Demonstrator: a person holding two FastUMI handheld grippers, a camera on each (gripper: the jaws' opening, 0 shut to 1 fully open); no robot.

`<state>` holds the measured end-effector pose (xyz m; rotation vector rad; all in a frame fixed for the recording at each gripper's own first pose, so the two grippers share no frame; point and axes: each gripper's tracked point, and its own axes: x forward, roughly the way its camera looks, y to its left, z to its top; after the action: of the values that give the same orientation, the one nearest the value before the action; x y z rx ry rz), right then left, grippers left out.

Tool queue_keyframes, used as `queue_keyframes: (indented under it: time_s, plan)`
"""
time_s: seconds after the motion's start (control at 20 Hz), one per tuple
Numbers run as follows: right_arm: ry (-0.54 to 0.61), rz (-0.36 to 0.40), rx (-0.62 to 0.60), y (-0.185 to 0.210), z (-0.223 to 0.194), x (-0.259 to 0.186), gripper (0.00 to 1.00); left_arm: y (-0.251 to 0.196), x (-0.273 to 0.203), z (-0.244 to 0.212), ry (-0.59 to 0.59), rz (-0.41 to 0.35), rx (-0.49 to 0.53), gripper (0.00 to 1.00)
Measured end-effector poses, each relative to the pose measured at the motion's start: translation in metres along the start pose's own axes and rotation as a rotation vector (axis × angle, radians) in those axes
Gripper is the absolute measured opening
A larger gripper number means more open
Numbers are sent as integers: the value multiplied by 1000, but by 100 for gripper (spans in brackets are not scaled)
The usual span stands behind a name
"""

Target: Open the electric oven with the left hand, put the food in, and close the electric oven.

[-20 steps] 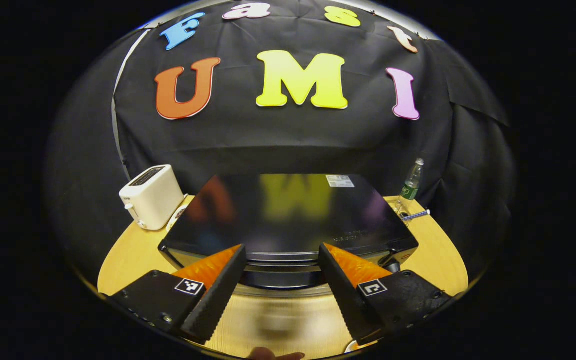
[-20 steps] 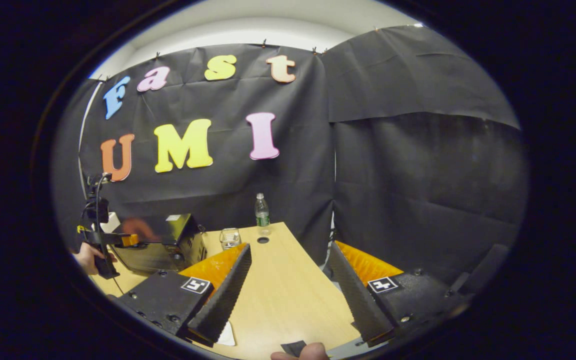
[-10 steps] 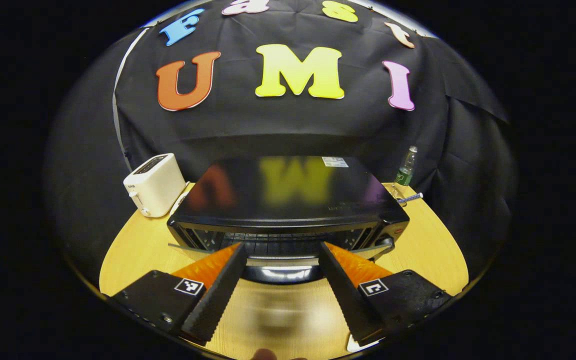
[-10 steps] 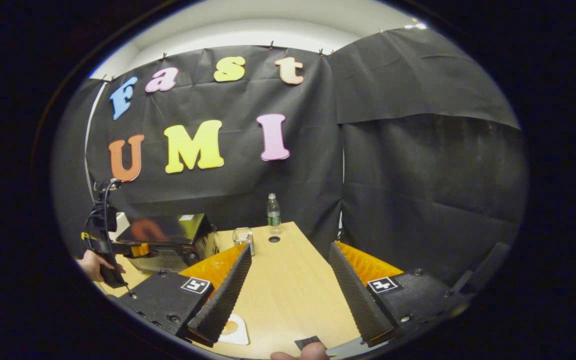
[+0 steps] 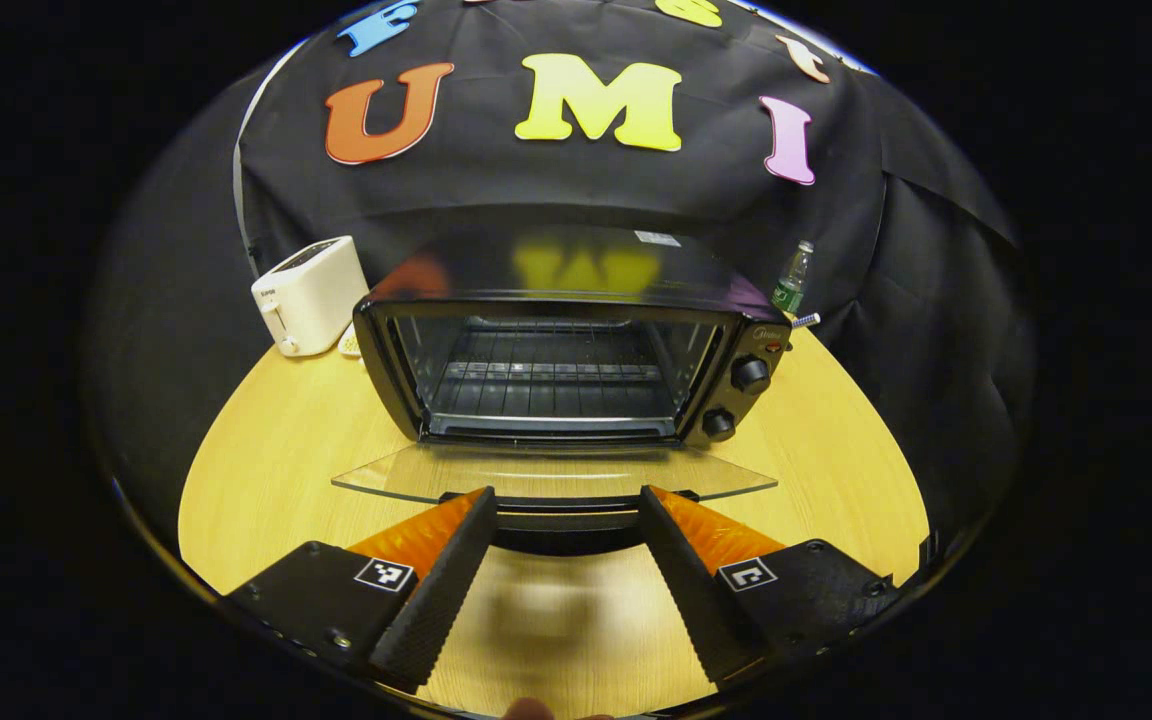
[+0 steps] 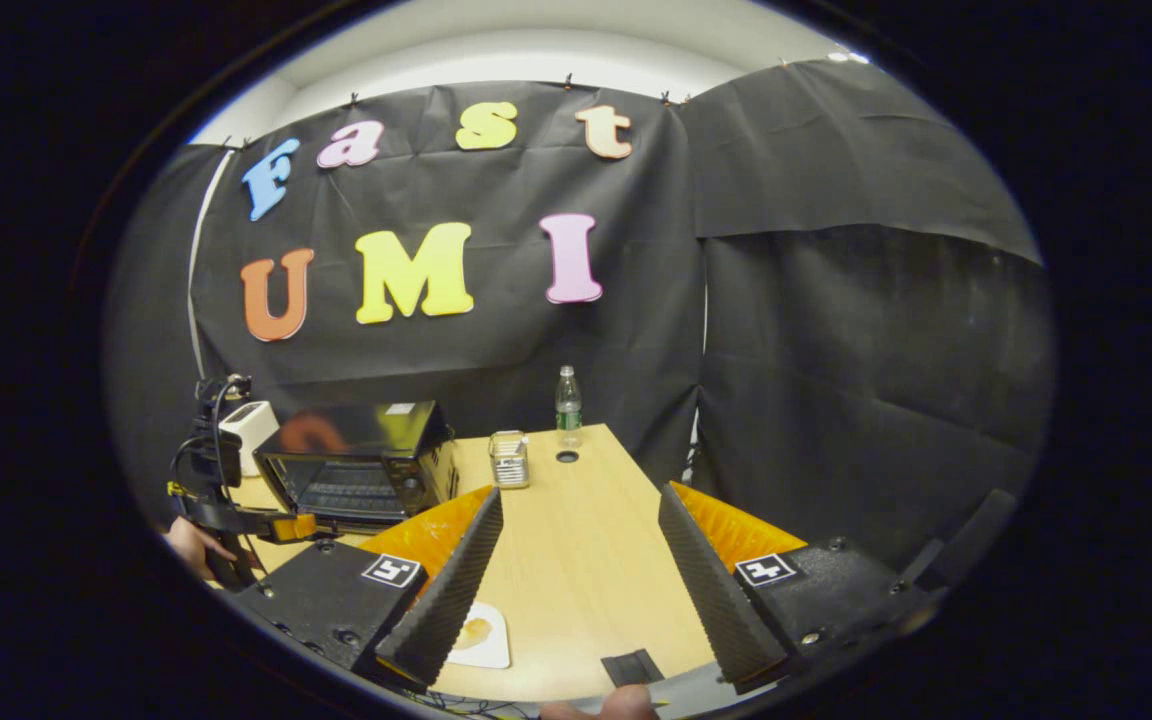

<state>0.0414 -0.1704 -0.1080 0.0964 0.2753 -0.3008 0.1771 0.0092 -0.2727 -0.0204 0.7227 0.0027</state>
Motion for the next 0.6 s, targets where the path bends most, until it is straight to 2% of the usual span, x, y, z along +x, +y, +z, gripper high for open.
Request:
queue_keyframes:
  time_s: [0.05, 0.1, 0.15, 0.25, 0.4, 0.6]
  plan:
    - [7, -2, -2, 1, -3, -2, 98, 0, 1, -4, 11, -5, -1, 95]
    - [16, -4, -5, 2, -6, -5, 98, 0, 1, -8, 23, -5, 6, 87]
    - [22, -6, -10, 3, -8, -7, 98, 0, 0, -11, 29, -3, 24, 94]
    - [31, -7, -22, 5, -12, -10, 98, 0, 2, -17, 34, -3, 48, 94]
    - [52, -10, -30, 10, -22, -13, 98, 1, 3, -39, 93, -34, -11, 94]
    - [79, -6, -57, 19, -30, -21, 98, 4, 17, -62, 166, -48, -49, 88]
